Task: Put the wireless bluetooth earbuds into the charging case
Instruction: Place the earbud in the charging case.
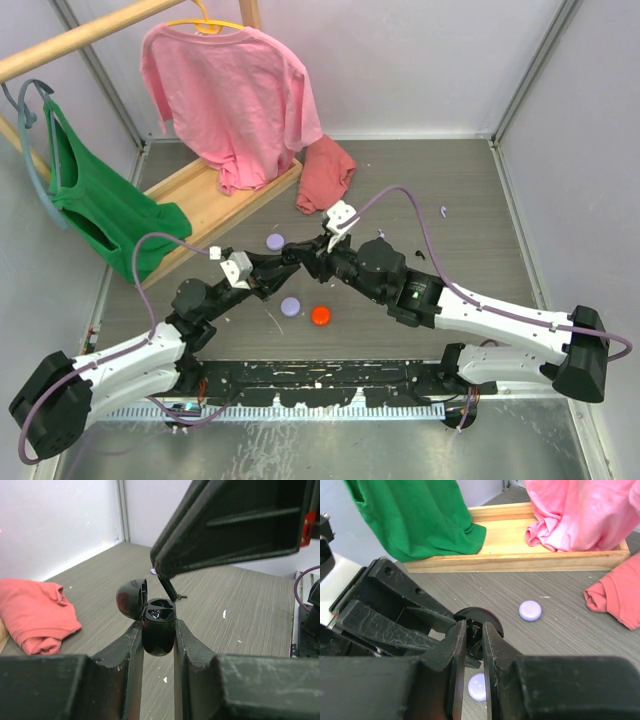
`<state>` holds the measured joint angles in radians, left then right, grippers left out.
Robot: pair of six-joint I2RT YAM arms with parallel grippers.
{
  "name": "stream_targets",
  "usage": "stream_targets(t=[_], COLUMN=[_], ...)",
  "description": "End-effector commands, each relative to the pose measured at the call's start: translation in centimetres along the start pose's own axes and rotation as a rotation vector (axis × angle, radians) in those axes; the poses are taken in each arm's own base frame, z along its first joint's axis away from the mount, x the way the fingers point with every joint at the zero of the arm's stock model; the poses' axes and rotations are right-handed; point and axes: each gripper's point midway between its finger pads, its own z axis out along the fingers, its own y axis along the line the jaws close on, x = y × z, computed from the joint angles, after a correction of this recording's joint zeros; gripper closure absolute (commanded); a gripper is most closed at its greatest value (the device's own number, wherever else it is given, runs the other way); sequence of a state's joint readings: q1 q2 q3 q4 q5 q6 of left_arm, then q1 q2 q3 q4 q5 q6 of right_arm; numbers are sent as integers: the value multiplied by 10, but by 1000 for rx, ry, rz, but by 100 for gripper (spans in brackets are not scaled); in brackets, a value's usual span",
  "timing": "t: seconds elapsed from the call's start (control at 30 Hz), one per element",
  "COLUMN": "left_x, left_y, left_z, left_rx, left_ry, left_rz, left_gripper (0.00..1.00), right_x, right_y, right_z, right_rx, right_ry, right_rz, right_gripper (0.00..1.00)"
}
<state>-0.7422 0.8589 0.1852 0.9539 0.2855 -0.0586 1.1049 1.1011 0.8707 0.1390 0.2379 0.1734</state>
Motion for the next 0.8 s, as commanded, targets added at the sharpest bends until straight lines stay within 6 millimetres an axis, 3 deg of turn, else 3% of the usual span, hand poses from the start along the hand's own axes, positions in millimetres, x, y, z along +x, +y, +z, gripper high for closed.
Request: stream_targets(t=[0.0,0.13,0.77], left_x=[-60,-66,-78], left_y=[-5,-5,-10], left_z=[9,8,7], left_rx=[30,29,48], left_ry=[-183,-201,-233], left_rz=[55,39,-9], left_gripper=[97,97,97], right_x=[-49,-47,-41], right_y=[17,27,32], right_z=[-10,-12,-7], right_rx=[-73,-126,-145], right_ry=[-204,-219,-233], right_rz=[-12,-23,-31], right_gripper=[82,81,81])
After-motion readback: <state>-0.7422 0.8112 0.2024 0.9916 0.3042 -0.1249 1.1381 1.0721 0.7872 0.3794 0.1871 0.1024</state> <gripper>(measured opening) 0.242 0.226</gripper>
